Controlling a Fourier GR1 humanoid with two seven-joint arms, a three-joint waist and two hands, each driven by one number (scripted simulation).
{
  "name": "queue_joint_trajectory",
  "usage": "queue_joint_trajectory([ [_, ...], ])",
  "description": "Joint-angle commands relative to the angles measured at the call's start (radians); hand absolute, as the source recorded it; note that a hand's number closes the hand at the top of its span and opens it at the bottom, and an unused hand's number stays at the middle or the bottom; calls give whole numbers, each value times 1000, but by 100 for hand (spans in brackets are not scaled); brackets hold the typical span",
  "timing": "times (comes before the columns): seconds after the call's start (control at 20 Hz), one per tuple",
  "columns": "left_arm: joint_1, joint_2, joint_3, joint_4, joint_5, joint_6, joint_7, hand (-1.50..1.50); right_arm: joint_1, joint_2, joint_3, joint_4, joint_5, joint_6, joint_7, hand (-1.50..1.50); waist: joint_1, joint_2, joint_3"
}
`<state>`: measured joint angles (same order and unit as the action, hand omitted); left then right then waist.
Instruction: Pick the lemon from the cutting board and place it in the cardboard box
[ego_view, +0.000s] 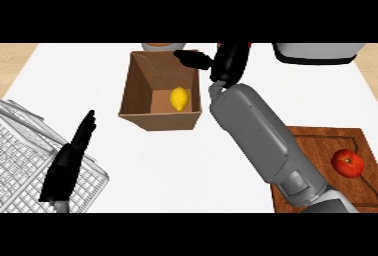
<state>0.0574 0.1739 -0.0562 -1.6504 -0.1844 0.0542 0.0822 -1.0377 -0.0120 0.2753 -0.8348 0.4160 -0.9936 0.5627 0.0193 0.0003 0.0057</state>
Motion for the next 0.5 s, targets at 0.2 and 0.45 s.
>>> queue_joint_trajectory([
  [0.2,-24,42,109,68,27,13,34,0,209,-116,-84,-258,-5,-69,13,-150,-53,-8,-6],
  [0.45,7,26,85,45,9,23,18,0,456,-241,-91,-555,-53,24,-3,-150,-49,-7,-6],
])
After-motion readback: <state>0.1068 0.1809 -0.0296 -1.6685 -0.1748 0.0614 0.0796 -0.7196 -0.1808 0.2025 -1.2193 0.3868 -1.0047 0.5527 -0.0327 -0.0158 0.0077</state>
